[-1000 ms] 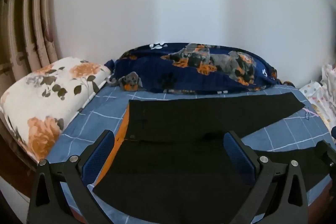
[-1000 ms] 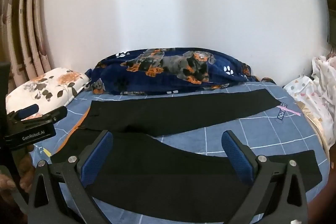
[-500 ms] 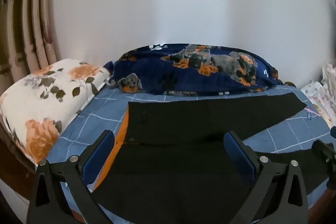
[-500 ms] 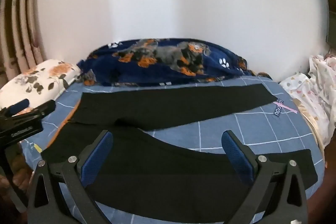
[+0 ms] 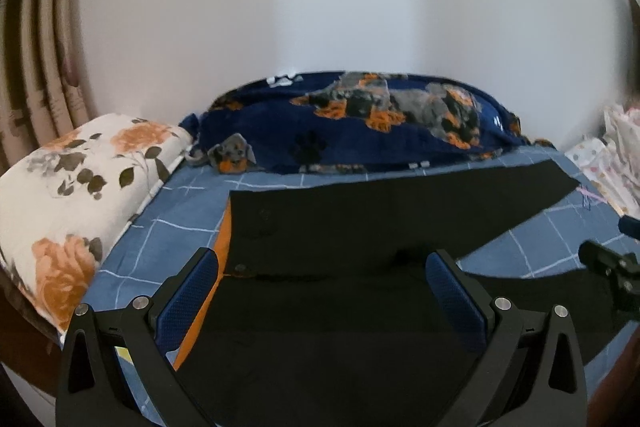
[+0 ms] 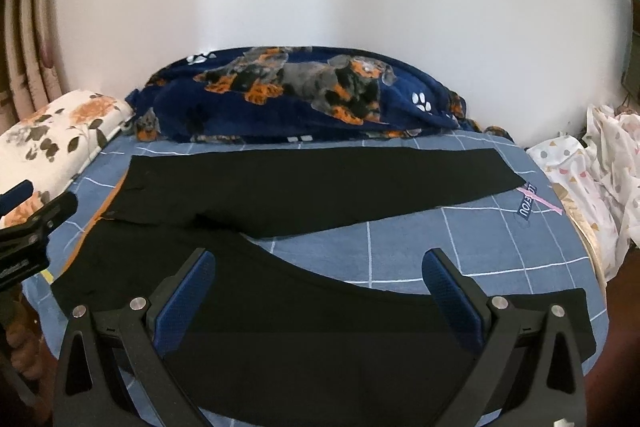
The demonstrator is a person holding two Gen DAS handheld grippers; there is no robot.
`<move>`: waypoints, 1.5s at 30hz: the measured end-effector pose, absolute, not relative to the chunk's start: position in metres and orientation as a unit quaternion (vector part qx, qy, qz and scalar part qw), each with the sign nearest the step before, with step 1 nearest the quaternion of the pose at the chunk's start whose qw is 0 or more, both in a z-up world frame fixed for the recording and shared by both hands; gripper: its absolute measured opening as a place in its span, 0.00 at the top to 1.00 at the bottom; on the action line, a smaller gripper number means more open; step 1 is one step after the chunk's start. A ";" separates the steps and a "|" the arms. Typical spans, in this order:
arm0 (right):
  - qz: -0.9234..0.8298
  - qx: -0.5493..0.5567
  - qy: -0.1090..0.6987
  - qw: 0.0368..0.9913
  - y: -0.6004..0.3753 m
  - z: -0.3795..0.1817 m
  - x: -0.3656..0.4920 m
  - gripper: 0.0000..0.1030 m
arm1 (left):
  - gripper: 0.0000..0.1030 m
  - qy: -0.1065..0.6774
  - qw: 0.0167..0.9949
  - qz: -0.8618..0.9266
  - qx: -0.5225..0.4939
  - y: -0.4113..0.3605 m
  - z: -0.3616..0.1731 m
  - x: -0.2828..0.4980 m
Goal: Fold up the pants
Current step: 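Move the left tool toward the orange-lined waistband of the black trousers, then close the left tool on the trouser waistband edge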
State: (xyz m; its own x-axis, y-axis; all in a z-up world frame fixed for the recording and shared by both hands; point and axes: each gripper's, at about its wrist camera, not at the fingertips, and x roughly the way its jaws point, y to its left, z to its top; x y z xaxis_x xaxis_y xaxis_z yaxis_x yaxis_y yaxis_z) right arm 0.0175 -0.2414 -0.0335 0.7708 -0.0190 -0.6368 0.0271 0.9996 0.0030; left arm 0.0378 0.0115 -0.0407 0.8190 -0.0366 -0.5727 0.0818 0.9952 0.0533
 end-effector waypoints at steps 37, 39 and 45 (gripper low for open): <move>0.010 -0.018 0.415 0.910 -0.211 -0.072 0.101 0.00 | 0.25 0.425 0.896 -0.122 0.040 0.152 -0.098 0.214; 0.012 -0.014 0.422 0.907 -0.213 -0.077 0.103 0.00 | 0.25 0.429 0.892 -0.140 0.005 0.172 -0.101 0.231; 0.016 0.001 0.442 0.897 -0.215 -0.091 0.107 0.00 | 0.25 0.462 0.855 -0.217 -0.089 0.211 -0.122 0.286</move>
